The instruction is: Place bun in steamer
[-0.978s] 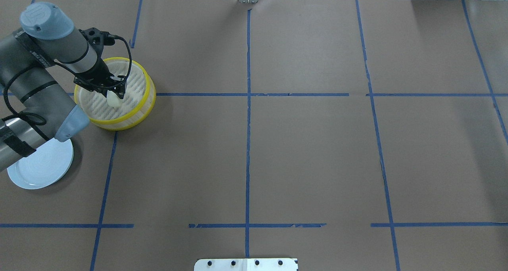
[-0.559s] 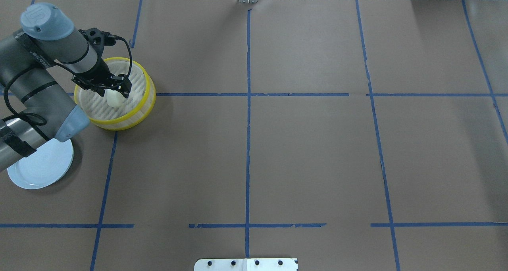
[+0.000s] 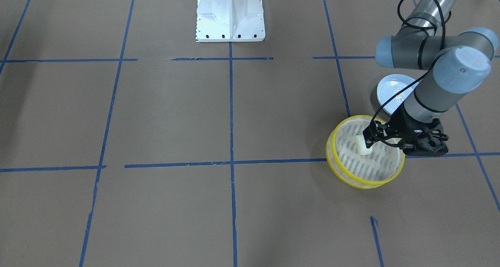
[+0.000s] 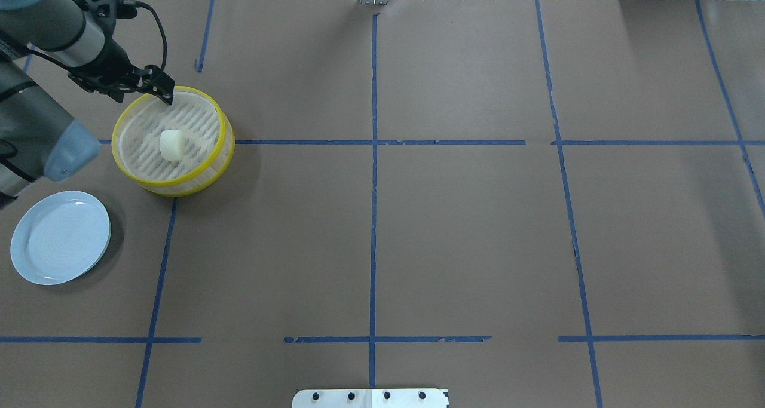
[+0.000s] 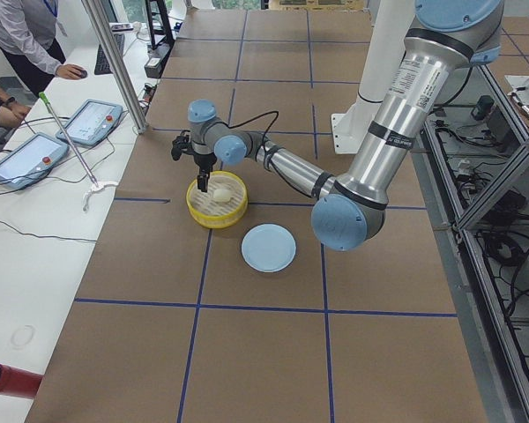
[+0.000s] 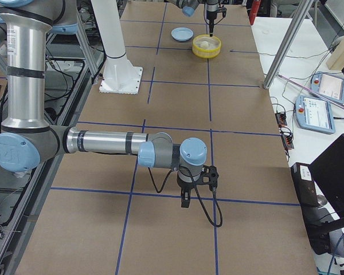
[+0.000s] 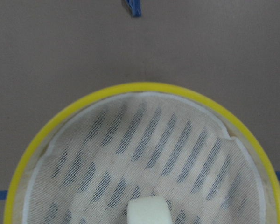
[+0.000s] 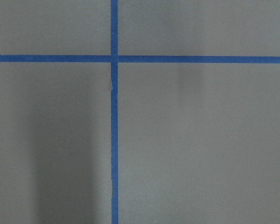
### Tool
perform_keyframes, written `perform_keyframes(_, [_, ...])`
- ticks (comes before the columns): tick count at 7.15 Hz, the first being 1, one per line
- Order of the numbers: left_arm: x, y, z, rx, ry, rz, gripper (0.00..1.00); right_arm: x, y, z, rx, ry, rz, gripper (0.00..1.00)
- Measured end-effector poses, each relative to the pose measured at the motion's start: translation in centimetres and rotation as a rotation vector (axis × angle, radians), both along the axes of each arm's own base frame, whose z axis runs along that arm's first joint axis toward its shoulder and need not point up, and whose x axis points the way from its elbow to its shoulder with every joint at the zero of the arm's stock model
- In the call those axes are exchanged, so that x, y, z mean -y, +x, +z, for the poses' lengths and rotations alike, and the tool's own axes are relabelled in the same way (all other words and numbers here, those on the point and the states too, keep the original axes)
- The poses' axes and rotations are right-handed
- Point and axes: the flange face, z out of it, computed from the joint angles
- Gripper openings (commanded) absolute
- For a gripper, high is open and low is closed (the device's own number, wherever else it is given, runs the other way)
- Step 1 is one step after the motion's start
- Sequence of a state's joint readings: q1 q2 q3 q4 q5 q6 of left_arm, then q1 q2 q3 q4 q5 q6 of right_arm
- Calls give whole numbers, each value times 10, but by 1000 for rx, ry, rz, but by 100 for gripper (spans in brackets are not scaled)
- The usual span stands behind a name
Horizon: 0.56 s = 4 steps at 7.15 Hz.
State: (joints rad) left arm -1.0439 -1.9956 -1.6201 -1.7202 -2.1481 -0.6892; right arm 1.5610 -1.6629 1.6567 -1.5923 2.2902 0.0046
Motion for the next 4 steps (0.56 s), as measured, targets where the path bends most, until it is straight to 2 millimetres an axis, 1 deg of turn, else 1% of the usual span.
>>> perform_keyframes(1, [1, -44, -18, 28, 58, 19, 100, 0, 0, 0, 0, 0, 0, 100])
perform_keyframes(2, [-4, -91, -24, 60, 120, 42, 100, 0, 0, 0, 0, 0, 0, 100])
perform_keyframes(3, [-10, -135, -11, 91, 170, 76, 100, 0, 0, 0, 0, 0, -1, 100])
perform_keyframes(4, [-12, -175, 11, 120, 213, 117, 100, 0, 0, 0, 0, 0, 0, 100])
